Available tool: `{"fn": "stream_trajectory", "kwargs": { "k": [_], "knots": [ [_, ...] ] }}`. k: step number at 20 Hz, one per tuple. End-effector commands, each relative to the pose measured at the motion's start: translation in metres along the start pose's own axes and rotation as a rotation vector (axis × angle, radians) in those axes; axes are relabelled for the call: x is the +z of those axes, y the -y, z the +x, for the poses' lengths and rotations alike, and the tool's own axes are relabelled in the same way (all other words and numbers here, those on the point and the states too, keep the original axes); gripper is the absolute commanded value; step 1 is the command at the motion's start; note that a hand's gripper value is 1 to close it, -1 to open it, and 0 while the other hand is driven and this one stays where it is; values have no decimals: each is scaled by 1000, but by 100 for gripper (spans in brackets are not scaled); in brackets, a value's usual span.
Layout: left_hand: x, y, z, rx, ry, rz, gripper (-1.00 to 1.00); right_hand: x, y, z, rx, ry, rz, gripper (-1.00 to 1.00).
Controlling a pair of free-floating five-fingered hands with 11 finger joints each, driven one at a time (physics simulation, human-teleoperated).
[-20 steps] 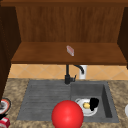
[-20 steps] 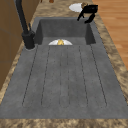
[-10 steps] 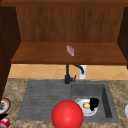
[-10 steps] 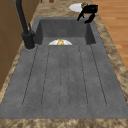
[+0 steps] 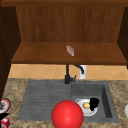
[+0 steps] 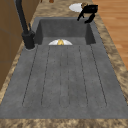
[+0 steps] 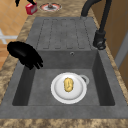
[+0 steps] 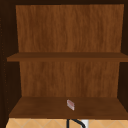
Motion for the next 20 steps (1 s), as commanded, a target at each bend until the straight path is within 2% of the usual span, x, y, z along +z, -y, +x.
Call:
{"fn": "stream_trajectory", "kwargs": {
  "k": [1, 2, 6, 10, 13, 14, 15, 16, 19, 20],
  "knots": [
    [2, 2, -16, 74, -23, -28, -100, 0, 0, 0, 0, 0, 0, 0],
    [2, 2, -22, 84, -34, -35, -100, 0, 0, 0, 0, 0, 0, 0],
    [4, 6, -44, 112, -47, -56, -100, 0, 0, 0, 0, 0, 0, 0],
    [7, 10, -61, 139, -20, -78, -100, 0, 0, 0, 0, 0, 0, 0],
    [9, 7, -69, 141, -24, -88, -100, 0, 0, 0, 0, 0, 0, 0],
    [15, 11, -65, 123, -9, -78, -100, 0, 0, 0, 0, 0, 0, 0],
    [17, 10, -64, 88, 9, -71, -100, 0, 0, 0, 0, 0, 0, 0],
    [18, 11, -62, 66, 24, -71, -100, 0, 0, 0, 0, 0, 0, 0],
    [28, 8, -61, 42, 58, -57, -100, 0, 0, 0, 0, 0, 0, 0],
    [27, 7, -59, 34, 48, -44, -100, 0, 0, 0, 0, 0, 0, 0]
  ]
}}
